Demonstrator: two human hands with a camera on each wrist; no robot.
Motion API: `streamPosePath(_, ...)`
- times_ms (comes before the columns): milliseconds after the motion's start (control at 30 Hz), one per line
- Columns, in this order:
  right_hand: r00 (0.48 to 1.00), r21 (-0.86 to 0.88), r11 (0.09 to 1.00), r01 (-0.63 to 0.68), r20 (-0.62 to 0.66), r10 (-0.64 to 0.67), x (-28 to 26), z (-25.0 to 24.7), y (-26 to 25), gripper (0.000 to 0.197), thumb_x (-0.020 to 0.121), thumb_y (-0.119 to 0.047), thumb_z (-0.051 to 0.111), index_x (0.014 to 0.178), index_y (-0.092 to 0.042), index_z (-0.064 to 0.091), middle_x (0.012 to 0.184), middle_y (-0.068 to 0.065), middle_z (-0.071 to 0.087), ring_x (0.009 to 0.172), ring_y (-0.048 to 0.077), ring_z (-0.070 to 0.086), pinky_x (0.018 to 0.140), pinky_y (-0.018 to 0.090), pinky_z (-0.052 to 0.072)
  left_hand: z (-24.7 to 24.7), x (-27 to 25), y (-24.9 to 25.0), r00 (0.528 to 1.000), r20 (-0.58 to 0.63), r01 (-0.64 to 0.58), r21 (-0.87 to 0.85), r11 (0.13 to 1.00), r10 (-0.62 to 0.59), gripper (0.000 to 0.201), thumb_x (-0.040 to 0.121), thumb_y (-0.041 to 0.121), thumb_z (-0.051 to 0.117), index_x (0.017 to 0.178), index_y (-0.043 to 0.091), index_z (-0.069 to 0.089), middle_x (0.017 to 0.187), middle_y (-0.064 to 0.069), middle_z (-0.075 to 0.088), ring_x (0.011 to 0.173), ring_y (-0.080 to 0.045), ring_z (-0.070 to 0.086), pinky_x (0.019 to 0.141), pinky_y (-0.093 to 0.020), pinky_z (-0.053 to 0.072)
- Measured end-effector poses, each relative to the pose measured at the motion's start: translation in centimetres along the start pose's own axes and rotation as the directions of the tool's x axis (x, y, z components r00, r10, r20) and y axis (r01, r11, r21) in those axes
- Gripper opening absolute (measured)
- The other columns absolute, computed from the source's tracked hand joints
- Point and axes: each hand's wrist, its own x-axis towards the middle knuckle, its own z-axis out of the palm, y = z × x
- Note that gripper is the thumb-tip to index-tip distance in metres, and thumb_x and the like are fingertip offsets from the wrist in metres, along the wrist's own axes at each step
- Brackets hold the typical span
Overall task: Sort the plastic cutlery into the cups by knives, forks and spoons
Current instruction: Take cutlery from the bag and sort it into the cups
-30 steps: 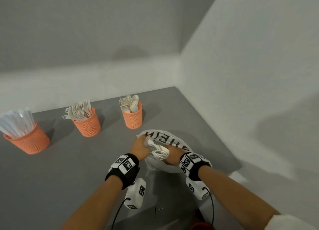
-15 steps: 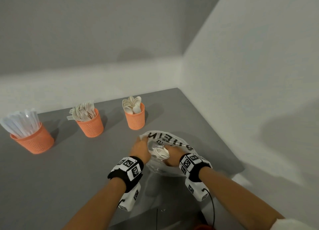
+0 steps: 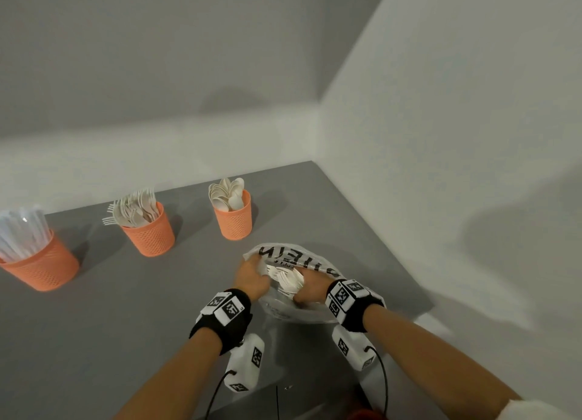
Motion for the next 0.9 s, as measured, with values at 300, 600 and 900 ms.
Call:
streamPosePath(300,0.997,0.042,0.997,0.058,-0.048,-0.055,0.4,0.6,-0.3,0.055,0.072,-0.008,0.069,0.123,-0.019,0.051,0.120,0.005,0.061,0.112,0.023,0.054,0.095,0.032,0.044,0.2,0.7,0.1,0.998,-0.020,-0.063,-0.056,0.996,0.062,0.025,0.083,-0.004,0.051,0.107,0.003,0.053,0.109,-0.016,0.058,0.104,-0.033,0.056,0.082,-0.030,0.044)
streamPosePath(600,0.996,0.095,0.992,0.084,-0.043,-0.081,-0.4,-1.3,-0.2,0.056,0.076,-0.019,0.069,0.128,-0.016,0.048,0.125,0.004,0.058,0.118,0.023,0.052,0.100,0.032,0.041,-0.4,0.3,0.0,0.979,-0.132,-0.077,0.463,0.883,0.155,0.045,0.091,0.005,0.038,0.135,0.016,0.040,0.126,-0.016,0.044,0.111,-0.034,0.051,0.090,-0.043,0.046)
streamPosePath(900,0.963,0.452,0.852,0.264,-0.175,-0.206,-1.9,-4.0,-2.4,0.048,0.080,-0.002,0.068,0.124,-0.006,0.049,0.109,0.006,0.062,0.100,0.020,0.059,0.095,0.033,0.046,-0.1,0.3,0.5,0.982,-0.153,-0.014,0.523,0.852,0.111,0.040,0.092,0.005,0.039,0.131,0.014,0.041,0.125,-0.015,0.038,0.106,-0.033,0.054,0.085,-0.041,0.047)
